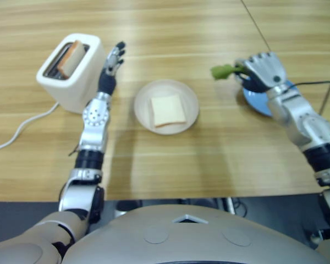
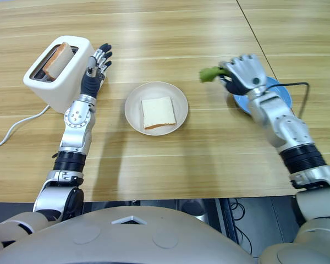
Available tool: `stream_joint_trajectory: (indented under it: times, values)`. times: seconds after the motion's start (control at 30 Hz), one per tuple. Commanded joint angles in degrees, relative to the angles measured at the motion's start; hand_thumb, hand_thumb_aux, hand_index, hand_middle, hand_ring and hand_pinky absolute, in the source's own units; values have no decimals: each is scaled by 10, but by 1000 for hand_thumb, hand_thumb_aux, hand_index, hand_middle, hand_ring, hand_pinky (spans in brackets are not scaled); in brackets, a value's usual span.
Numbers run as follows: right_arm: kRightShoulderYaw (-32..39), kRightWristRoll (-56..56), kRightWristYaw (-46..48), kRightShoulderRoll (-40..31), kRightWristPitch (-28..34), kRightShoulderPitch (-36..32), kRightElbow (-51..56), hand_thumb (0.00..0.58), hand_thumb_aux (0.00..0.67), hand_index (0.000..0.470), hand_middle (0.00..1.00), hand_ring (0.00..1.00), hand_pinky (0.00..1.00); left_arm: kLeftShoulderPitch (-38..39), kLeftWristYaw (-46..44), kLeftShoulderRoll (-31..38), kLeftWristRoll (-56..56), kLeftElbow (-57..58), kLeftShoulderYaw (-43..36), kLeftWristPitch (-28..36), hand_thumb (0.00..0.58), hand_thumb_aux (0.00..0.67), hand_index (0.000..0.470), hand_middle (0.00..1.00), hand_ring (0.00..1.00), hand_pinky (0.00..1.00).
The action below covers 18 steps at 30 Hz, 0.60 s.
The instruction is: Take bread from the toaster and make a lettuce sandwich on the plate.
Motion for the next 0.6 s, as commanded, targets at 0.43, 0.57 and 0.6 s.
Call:
stream_joint_trajectory:
  times: [0.43, 0.57, 0.6]
  values:
    - [143, -83, 75, 219, -33, -44, 88, 580, 670, 460, 1000, 1000, 1000, -14, 3, -11, -11, 47, 3, -9, 0, 0, 0, 0, 0, 0]
    - [151, -86, 72, 213, -41, -28, 104, 580, 670, 460, 1000, 1000, 1000, -12, 5, -11, -6, 49, 0, -9, 0, 0, 0, 0, 0, 0]
    - [149, -85, 74, 208, -41, -22, 96, 580, 670, 460, 1000, 1000, 1000, -12, 5, -10, -5, 48, -1, -9, 0, 0, 0, 0, 0, 0]
